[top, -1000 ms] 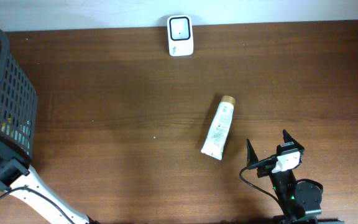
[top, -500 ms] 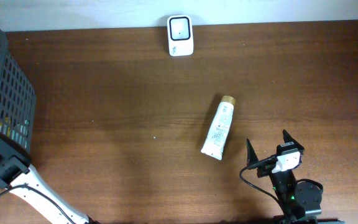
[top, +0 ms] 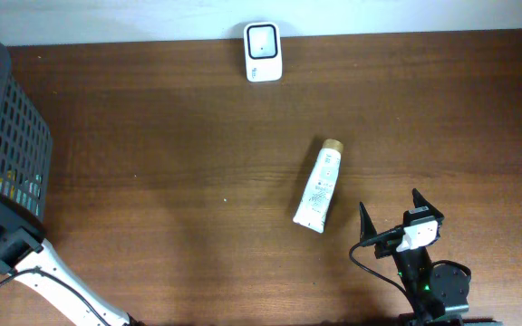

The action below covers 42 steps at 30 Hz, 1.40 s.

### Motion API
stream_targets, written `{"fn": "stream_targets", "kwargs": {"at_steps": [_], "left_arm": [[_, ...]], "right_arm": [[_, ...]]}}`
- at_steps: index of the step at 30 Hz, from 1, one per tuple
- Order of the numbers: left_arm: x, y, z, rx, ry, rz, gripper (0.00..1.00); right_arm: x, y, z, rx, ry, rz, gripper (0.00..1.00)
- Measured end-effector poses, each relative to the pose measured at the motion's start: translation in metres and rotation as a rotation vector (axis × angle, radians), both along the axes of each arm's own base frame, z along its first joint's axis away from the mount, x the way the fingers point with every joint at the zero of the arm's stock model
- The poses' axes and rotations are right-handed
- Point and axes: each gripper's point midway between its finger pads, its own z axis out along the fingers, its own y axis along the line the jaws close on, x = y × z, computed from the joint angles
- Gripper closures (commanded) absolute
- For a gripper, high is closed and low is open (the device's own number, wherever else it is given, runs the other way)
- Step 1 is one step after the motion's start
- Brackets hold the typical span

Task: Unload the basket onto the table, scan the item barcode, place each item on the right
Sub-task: 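Reach the left gripper into the basket and grasp the green-lid jar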

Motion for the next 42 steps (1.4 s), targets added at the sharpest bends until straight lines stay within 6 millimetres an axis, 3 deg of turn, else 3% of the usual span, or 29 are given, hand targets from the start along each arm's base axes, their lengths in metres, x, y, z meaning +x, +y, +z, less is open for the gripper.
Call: {"fn": "stream_targets", "kwargs": {"at_steps": [13,19,23,30,38,42], "left_arm": [[0.019,0.017,0.010,0.085,-0.074,-0.032,0.08],[0.023,0.021,0.013,0.105,-0.091,-0.039,0.29],[0.023,0.021,0.013,0.106,-0.091,-0.042,0.32],[0.022,0.020,0.013,0.102,-0.085,-0.044,0.47],[0.018,0.017,0.015,0.091,-0.076,-0.042,0.47],[0.017,0.015,0.031,0.093,-0.101,-0.044,0.48]], "right_arm": [[0.000,0.000,0.000,0.000,0.000,0.000,0.02],[0.000,0.000,0.000,0.000,0.000,0.000,0.02],[0.000,0.000,0.000,0.000,0.000,0.000,0.02],[0.000,0.000,0.000,0.000,0.000,0.000,0.02],[0.000,0.000,0.000,0.000,0.000,0.000,0.02],[0.000,0.000,0.000,0.000,0.000,0.000,0.02]]}}
